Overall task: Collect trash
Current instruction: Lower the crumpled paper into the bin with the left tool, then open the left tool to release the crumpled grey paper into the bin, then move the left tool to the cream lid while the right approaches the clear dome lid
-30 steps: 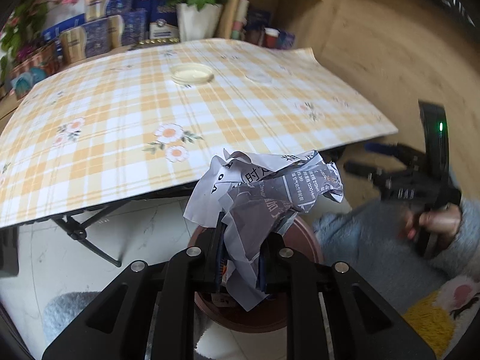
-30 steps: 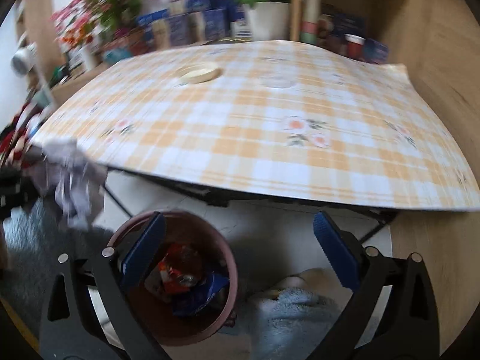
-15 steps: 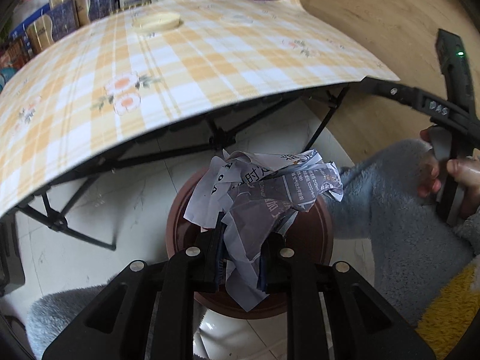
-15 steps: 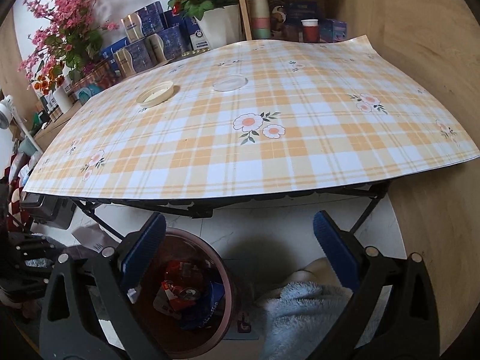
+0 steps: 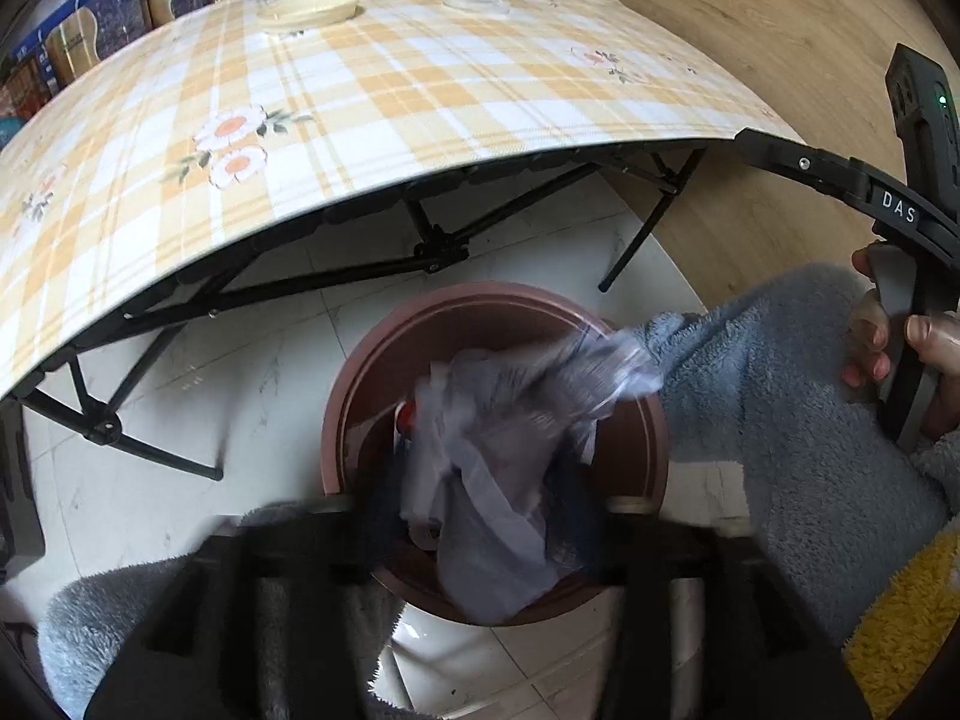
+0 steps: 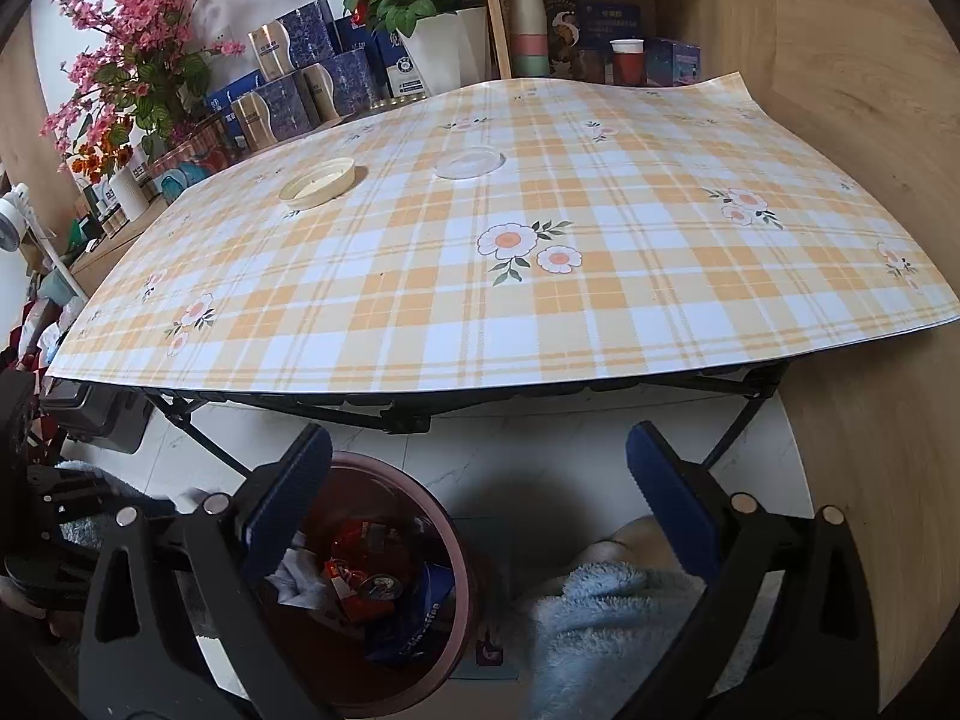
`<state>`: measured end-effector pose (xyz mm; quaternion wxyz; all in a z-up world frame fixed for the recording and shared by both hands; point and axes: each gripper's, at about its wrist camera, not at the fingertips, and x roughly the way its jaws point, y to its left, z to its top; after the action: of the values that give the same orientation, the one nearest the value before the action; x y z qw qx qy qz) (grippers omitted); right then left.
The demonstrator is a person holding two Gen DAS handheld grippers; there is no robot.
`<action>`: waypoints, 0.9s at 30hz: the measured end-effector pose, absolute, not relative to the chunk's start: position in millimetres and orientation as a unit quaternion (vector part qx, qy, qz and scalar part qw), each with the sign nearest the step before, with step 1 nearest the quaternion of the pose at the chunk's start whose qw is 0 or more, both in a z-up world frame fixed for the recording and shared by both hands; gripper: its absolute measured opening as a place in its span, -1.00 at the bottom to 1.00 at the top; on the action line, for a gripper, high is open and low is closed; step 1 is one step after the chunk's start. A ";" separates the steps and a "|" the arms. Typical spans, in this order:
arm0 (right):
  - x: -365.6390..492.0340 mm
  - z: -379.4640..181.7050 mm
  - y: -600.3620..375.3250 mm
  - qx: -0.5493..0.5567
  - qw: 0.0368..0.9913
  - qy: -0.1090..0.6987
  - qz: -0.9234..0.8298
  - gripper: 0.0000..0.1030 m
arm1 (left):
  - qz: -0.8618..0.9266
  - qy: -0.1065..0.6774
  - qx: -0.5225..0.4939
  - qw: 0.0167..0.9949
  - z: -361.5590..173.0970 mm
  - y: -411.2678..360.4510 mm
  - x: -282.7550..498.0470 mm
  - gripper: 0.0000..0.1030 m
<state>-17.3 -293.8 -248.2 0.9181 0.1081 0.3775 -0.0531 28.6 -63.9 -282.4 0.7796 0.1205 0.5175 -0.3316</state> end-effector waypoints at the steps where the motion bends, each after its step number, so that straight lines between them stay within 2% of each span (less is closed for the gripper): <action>1: -17.6 -248.1 -293.7 0.108 0.918 0.378 -0.053 0.88 | -0.334 0.511 0.115 0.784 -279.9 -62.5 27.9 0.44; 6: -16.9 -248.7 -292.8 0.110 0.917 0.379 -0.049 0.89 | -0.301 0.486 0.096 0.815 -267.5 -52.7 29.3 0.57; 8: -16.7 -248.0 -291.3 0.107 0.918 0.378 -0.051 0.89 | -0.275 0.469 0.083 0.835 -258.8 -45.4 30.8 0.68; 15: -12.9 -241.0 -290.6 0.105 0.921 0.371 -0.048 0.89 | -0.242 0.448 -0.009 0.861 -238.0 -11.5 48.4 0.78; 18: -10.4 -233.7 -294.5 0.114 0.926 0.356 -0.040 0.89 | -0.237 0.455 -0.060 0.856 -230.0 2.7 68.2 0.88; 22: 0.3 -222.1 -302.1 0.134 0.930 0.342 -0.018 0.89 | -0.221 0.448 -0.115 0.859 -213.5 17.4 98.0 0.88; 27: 21.8 -204.6 -304.5 0.106 0.945 0.310 -0.017 0.89 | -0.234 0.421 -0.090 0.872 -187.5 2.2 135.5 0.88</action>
<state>21.8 -304.5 -204.6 0.9445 0.1063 0.3102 -0.0173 135.5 2.2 -187.5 0.8719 -0.0898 0.4209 -0.2336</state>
